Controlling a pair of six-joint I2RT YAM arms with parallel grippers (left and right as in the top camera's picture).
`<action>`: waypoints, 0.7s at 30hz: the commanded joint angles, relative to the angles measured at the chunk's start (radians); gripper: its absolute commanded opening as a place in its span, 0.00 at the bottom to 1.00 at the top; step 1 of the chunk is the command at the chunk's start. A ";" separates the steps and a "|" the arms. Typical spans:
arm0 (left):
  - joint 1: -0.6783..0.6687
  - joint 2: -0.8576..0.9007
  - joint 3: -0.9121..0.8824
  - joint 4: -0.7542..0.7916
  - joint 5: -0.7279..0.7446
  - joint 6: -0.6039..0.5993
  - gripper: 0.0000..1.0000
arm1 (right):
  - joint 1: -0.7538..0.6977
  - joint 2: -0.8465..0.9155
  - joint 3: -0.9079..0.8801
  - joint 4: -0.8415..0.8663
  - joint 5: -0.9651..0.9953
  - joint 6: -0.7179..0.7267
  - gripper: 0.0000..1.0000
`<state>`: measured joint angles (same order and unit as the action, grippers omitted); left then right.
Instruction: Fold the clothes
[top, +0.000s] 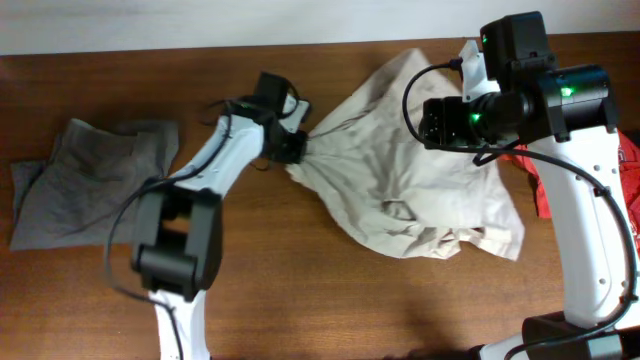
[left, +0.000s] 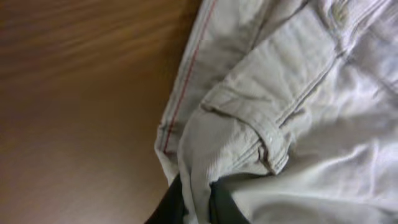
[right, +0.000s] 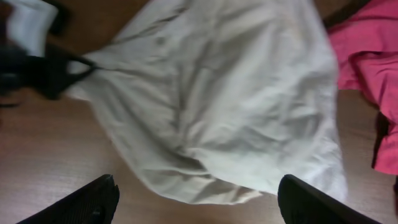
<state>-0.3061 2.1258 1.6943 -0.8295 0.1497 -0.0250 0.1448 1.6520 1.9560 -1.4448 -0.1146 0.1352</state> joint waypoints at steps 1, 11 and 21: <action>0.043 -0.161 0.075 -0.119 -0.260 -0.089 0.00 | -0.001 0.008 -0.045 -0.003 0.019 0.005 0.87; 0.120 -0.240 0.072 -0.413 -0.334 -0.146 0.01 | 0.003 0.062 -0.383 0.114 0.018 -0.004 0.86; 0.119 -0.240 0.072 -0.422 -0.335 -0.145 0.01 | 0.141 0.062 -0.808 0.558 0.017 -0.085 0.83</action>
<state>-0.1856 1.8843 1.7638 -1.2499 -0.1699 -0.1551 0.2436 1.7187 1.2121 -0.9836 -0.1459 0.0467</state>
